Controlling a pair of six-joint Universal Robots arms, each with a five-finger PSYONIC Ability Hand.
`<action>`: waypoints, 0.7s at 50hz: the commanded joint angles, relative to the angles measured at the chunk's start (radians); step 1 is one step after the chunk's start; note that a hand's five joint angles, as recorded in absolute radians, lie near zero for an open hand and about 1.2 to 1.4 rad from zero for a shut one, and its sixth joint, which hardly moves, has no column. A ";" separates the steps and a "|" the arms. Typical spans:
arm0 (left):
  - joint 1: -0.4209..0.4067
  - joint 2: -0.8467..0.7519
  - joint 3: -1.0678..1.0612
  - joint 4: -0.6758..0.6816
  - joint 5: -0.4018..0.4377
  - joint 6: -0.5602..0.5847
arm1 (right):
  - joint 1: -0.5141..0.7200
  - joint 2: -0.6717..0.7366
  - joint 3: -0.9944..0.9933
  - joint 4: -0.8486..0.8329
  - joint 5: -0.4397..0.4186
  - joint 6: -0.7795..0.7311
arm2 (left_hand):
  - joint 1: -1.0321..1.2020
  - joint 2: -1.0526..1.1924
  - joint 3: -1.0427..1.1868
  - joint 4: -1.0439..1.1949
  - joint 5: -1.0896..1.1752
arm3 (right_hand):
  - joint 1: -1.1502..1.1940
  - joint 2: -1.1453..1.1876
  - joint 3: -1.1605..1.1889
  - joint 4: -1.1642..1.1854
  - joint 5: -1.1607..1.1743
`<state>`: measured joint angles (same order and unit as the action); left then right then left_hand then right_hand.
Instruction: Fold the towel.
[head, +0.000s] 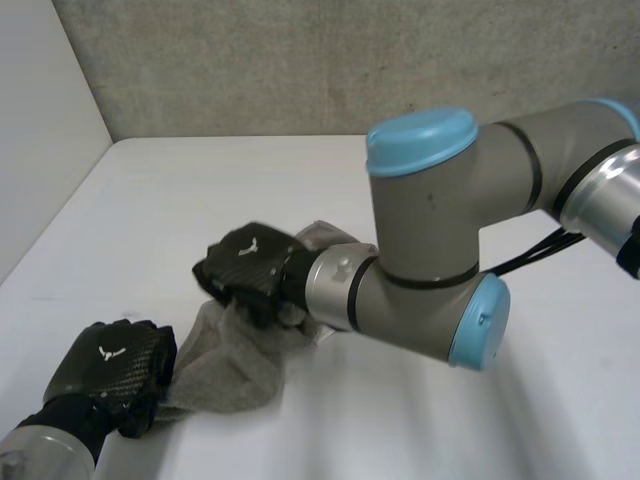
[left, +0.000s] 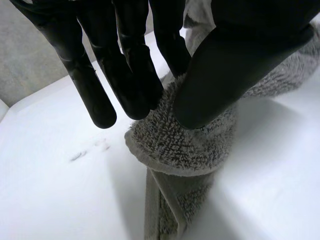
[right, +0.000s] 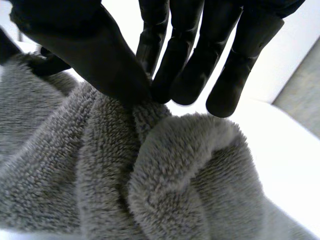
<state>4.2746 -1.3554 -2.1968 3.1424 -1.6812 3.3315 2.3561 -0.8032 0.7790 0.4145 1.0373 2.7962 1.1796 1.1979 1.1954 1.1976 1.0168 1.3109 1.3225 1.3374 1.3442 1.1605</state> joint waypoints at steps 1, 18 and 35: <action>0.001 0.033 -0.008 -0.008 0.000 0.068 | 0.020 -0.019 0.016 0.050 0.053 0.003 | -0.658 -0.676 -0.674 -0.676 -0.670 | -0.862 -0.873 -0.888 -0.895 -0.886; 0.024 0.024 0.190 -0.004 0.014 0.131 | -0.185 -0.100 -0.079 0.049 0.247 0.117 | -0.954 -0.973 -0.970 -0.972 -0.966 | -1.136 -1.148 -1.163 -1.170 -1.161; 0.024 -0.335 0.480 0.027 0.331 0.126 | -0.247 0.127 -0.260 0.061 0.274 0.106 | -0.951 -0.970 -0.967 -0.969 -0.963 | -1.136 -1.148 -1.163 -1.170 -1.161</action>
<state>4.3006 -1.5402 -1.8217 3.1660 -1.4376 3.4559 2.1333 -0.7406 0.5535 0.4713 1.2990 2.9071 0.2169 0.2091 0.2144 0.2118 0.0425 0.2319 0.2528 0.2499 0.2644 0.0630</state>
